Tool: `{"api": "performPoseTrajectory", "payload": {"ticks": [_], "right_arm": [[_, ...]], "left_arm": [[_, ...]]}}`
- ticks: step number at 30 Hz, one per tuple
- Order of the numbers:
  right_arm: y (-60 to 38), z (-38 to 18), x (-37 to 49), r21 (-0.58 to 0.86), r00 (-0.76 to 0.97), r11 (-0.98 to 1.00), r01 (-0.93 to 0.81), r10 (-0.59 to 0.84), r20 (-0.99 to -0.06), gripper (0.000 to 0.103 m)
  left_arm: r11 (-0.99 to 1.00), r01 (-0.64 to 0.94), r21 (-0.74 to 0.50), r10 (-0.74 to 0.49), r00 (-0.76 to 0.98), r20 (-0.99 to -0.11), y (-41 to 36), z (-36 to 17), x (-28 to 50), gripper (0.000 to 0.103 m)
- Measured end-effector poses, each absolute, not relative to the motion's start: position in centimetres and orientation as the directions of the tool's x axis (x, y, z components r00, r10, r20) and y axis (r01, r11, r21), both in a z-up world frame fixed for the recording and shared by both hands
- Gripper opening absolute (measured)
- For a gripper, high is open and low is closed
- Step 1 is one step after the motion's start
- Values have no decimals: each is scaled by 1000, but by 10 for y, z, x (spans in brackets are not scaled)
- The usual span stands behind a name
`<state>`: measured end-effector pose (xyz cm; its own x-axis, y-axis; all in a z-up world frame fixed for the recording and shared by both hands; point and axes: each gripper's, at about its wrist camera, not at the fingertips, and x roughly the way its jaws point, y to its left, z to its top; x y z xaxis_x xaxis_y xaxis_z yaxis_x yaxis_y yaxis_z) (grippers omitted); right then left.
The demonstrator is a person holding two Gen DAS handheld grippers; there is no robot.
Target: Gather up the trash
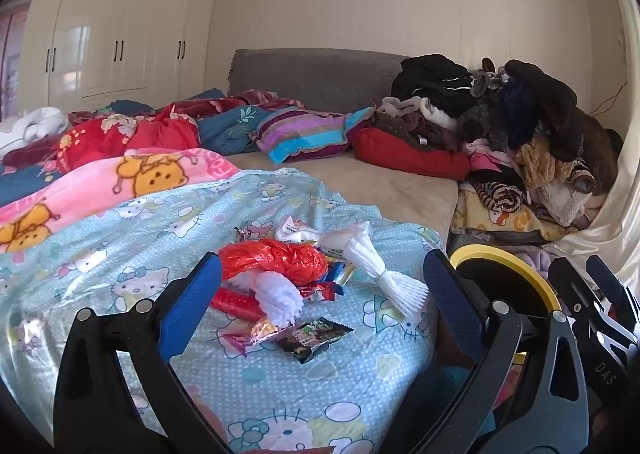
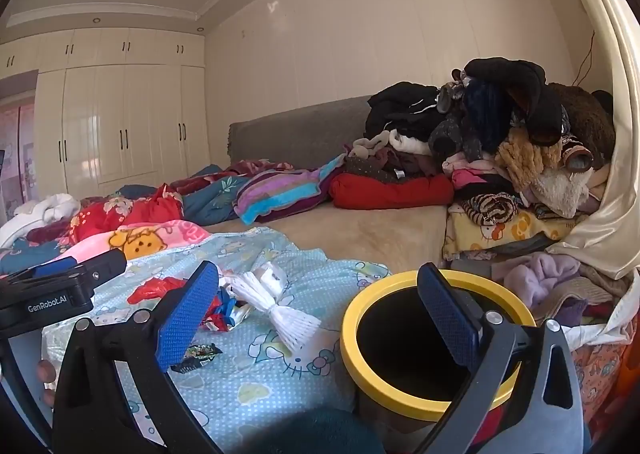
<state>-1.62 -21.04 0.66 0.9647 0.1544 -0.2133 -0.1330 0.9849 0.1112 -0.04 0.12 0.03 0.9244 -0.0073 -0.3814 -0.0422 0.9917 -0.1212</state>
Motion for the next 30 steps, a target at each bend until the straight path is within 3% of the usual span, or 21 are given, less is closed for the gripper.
{"api": "performPoseTrajectory", "payload": {"ticks": [30], "right_arm": [[-207, 1, -13, 93, 961, 987, -128, 146, -237, 97]], "left_arm": [[991, -38, -128, -14, 925, -381, 2, 2, 1, 92]]}}
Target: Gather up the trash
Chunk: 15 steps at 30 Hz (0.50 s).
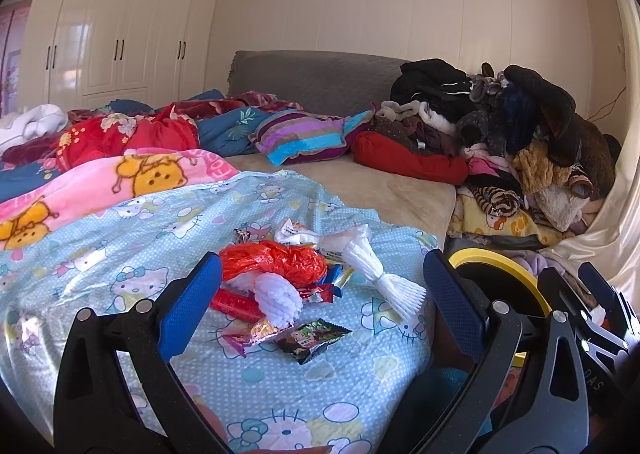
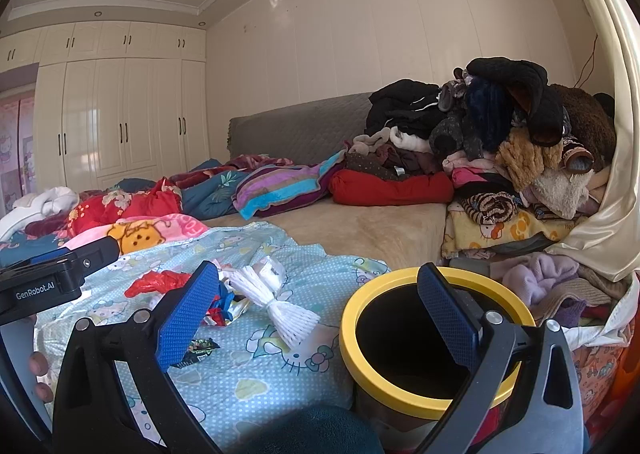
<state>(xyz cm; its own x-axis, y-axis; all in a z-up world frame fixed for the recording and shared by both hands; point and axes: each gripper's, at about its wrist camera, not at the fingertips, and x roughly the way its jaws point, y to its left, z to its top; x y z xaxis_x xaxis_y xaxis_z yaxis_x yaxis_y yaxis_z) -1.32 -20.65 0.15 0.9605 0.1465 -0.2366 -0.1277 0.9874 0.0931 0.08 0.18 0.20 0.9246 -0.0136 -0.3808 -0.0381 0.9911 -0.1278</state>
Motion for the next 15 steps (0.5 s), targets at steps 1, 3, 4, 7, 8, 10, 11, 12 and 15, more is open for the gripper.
{"api": "performPoseTrajectory", "payload": {"ticks": [1, 3, 4, 7, 8, 10, 11, 12, 15], "right_arm": [[-205, 2, -12, 92, 960, 987, -129, 148, -239, 97], [-205, 2, -12, 92, 960, 987, -128, 147, -238, 97], [-205, 2, -12, 92, 960, 987, -129, 147, -239, 97], [-206, 2, -12, 93, 960, 987, -130, 149, -239, 97], [-205, 2, -12, 93, 960, 987, -128, 147, -240, 97], [-205, 1, -12, 95, 959, 987, -132, 151, -240, 97], [-204, 2, -12, 94, 958, 987, -132, 152, -243, 97], [-203, 1, -12, 94, 958, 987, -133, 152, -243, 97], [-203, 1, -12, 95, 958, 986, -134, 154, -243, 97]], "left_arm": [[991, -41, -126, -10, 924, -382, 1, 2, 1, 92], [991, -39, -127, -12, 924, -382, 4, 6, 0, 92], [991, -41, -126, -10, 924, -382, 4, 6, 0, 92], [991, -43, -125, -8, 924, -382, 4, 6, -1, 92], [991, -43, -125, -8, 924, -382, 4, 6, 0, 92], [991, -43, -125, -8, 924, -383, 4, 6, 0, 92], [991, -42, -125, -9, 924, -383, 4, 6, 0, 92], [991, -42, -126, -10, 924, -383, 4, 6, 0, 92], [991, -42, -125, -9, 924, -382, 4, 6, 0, 92]]}}
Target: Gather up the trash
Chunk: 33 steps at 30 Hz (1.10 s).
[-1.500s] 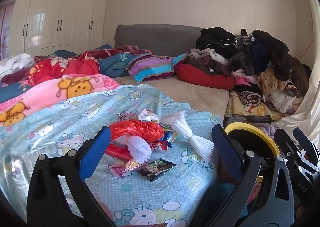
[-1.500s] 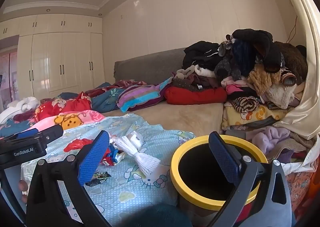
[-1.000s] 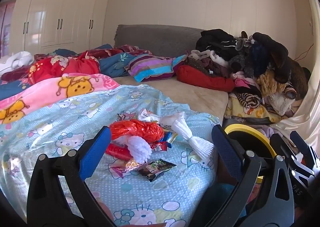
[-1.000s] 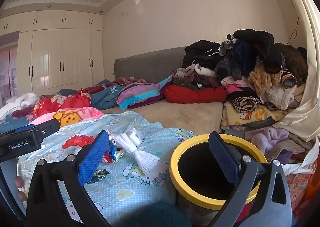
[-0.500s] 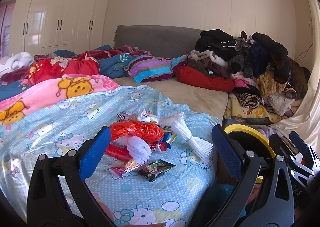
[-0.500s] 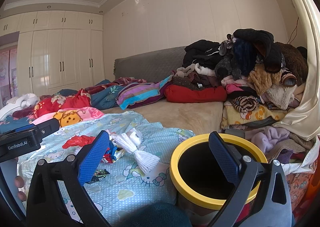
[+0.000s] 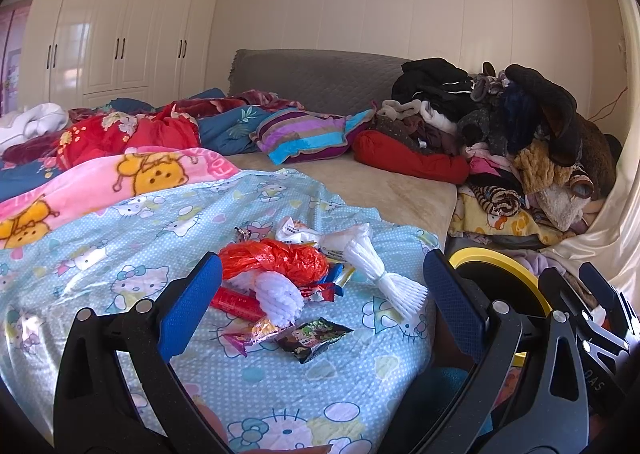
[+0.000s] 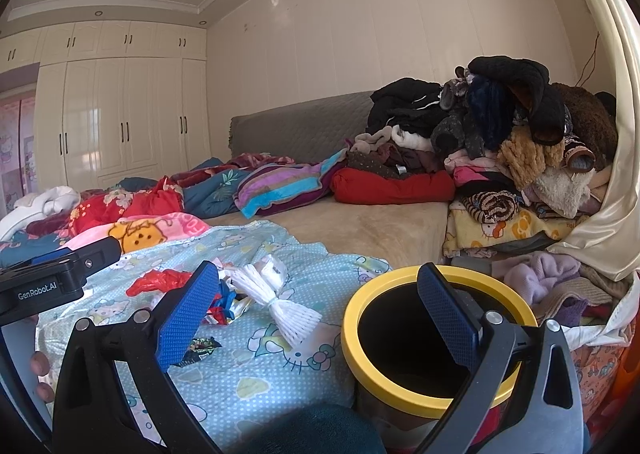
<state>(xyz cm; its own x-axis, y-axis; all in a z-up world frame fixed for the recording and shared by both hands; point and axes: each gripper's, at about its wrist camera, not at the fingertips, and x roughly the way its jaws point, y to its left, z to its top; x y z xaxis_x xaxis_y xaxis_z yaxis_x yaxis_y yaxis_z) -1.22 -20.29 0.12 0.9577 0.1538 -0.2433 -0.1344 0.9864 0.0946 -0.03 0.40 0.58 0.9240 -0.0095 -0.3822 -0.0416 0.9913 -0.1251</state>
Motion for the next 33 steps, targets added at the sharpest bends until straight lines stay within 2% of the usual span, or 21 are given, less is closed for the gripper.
{"api": "performPoseTrajectory", "payload": {"ticks": [15, 33], "right_arm": [[-202, 0, -12, 95, 956, 986, -135, 155, -248, 97], [-153, -14, 24, 37, 865, 940, -340, 328, -380, 97]], "left_arm": [[991, -38, -128, -15, 923, -386, 3, 4, 0, 92], [980, -100, -173, 22, 914, -405, 37, -5, 18, 92]]}}
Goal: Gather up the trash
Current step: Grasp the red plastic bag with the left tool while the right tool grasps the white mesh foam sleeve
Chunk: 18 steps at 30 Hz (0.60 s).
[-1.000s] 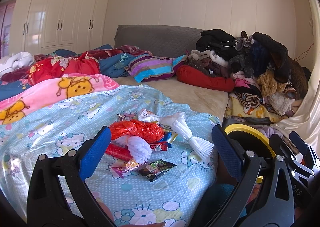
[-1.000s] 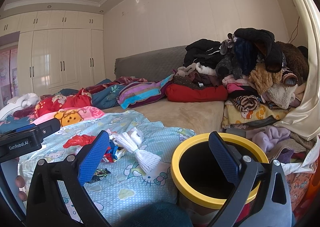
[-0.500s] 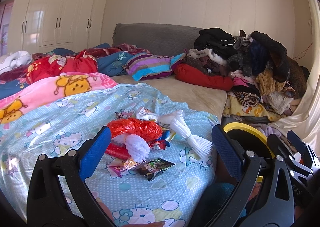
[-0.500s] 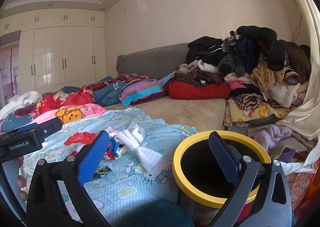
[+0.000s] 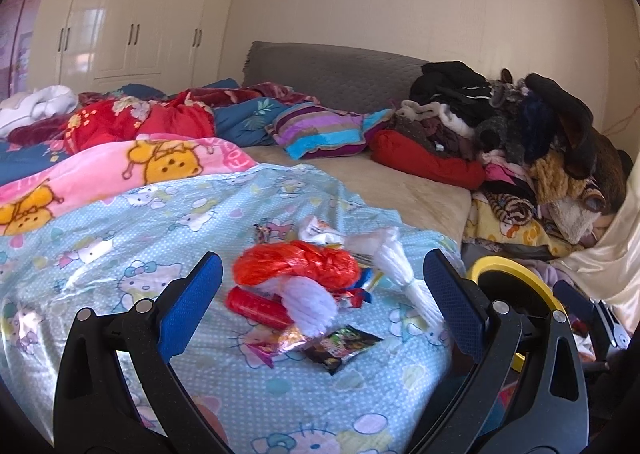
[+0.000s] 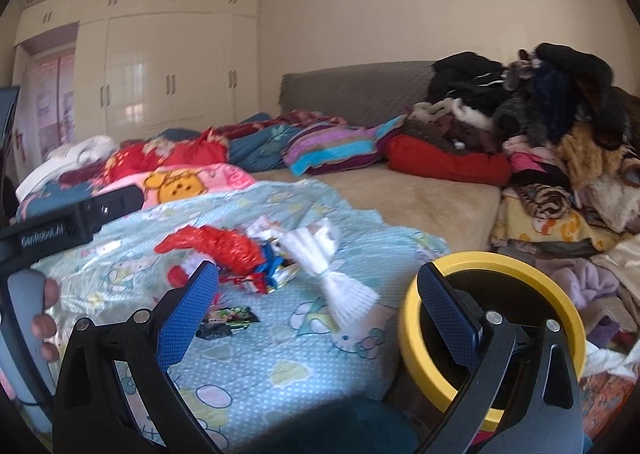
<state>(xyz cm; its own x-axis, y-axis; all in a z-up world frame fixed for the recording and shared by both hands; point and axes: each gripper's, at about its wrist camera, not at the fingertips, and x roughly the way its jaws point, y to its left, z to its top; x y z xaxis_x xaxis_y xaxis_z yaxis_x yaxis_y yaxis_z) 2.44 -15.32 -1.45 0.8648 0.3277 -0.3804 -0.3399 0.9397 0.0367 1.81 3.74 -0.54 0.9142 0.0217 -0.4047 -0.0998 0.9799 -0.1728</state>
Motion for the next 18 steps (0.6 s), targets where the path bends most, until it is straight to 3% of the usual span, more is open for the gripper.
{"api": "performPoseTrajectory", "payload": {"ticks": [9, 18], "right_arm": [[-130, -18, 49, 11, 811, 897, -441, 404, -423, 97], [-127, -35, 101, -36, 770, 901, -432, 348, -535, 97]], "left_arm": [[967, -162, -197, 69, 909, -410, 74, -9, 36, 92], [964, -110, -243, -11, 894, -448, 94, -12, 74, 92]]}}
